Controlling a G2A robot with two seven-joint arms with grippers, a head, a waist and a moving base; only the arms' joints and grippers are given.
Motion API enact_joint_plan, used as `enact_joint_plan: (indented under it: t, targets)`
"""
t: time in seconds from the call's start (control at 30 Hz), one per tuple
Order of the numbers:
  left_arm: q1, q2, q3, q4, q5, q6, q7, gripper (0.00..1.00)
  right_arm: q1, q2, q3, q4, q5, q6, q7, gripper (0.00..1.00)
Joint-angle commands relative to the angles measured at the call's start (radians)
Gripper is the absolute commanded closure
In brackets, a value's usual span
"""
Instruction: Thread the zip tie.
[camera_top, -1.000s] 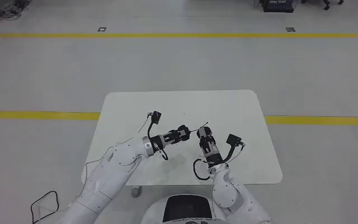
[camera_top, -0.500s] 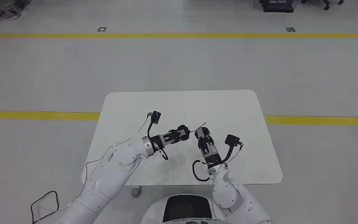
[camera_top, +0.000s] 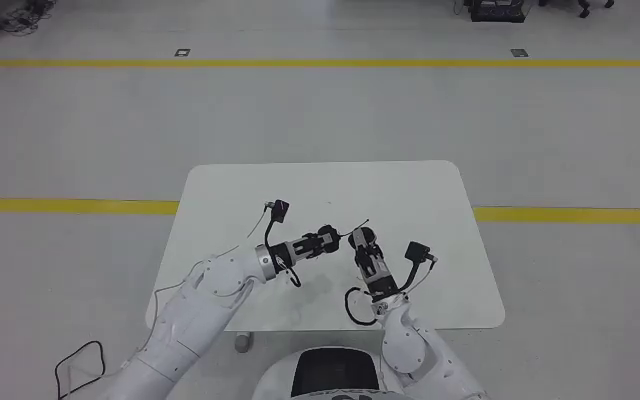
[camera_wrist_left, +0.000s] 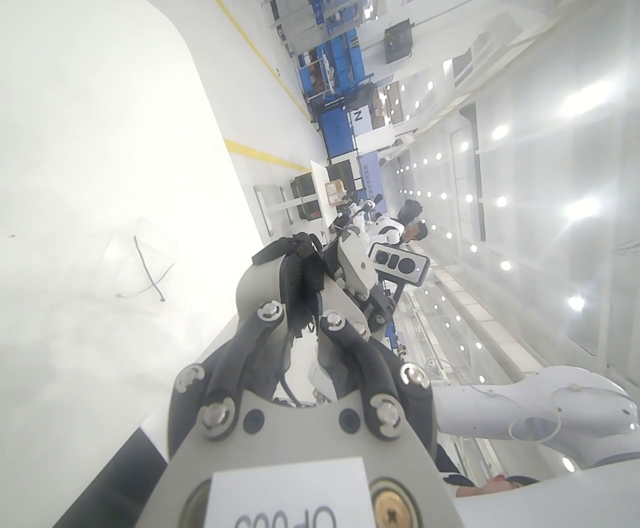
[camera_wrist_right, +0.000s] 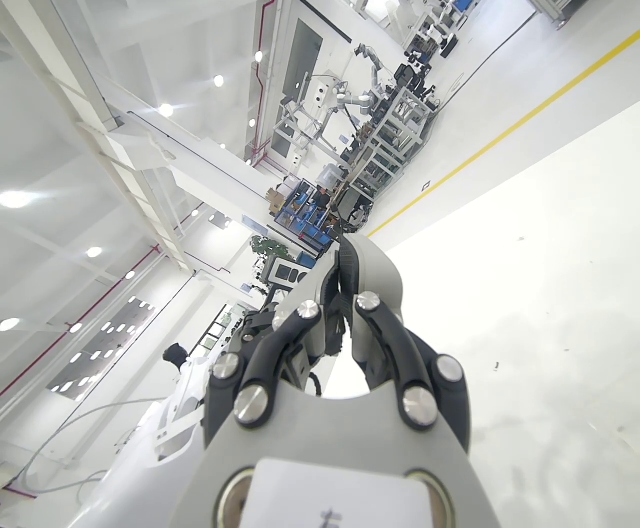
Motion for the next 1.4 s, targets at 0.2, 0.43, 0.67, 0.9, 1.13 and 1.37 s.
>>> enact_joint_plan:
  t: [0.2,0.43,0.67,0.9,1.13,1.37]
  targets:
    - [0.000,0.004,0.007,-0.003,-0.002,-0.001,-0.001,1.00,0.009,-0.003,-0.006,0.014,0.004,0.019,0.019,1.00]
    - [-0.001,0.006,0.011,-0.004,-0.006,0.000,0.005,1.00,0.004,-0.004,-0.004,0.008,0.002,0.009,0.012,1.00]
    - [-0.006,0.008,0.014,-0.007,-0.018,0.005,0.010,1.00,0.001,-0.003,0.000,0.003,-0.003,0.014,0.035,0.00]
    - [-0.002,0.013,-0.002,-0.008,-0.058,0.000,0.017,1.00,-0.027,0.002,0.017,-0.028,-0.020,-0.012,0.023,0.00]
    - [0.006,0.018,-0.029,-0.005,-0.179,-0.003,-0.031,1.00,-0.068,0.019,0.067,-0.069,-0.026,-0.101,0.070,0.00]
    - [0.006,0.020,-0.037,0.001,-0.202,-0.002,-0.040,1.00,-0.068,0.019,0.067,-0.069,-0.026,-0.101,0.070,0.00]
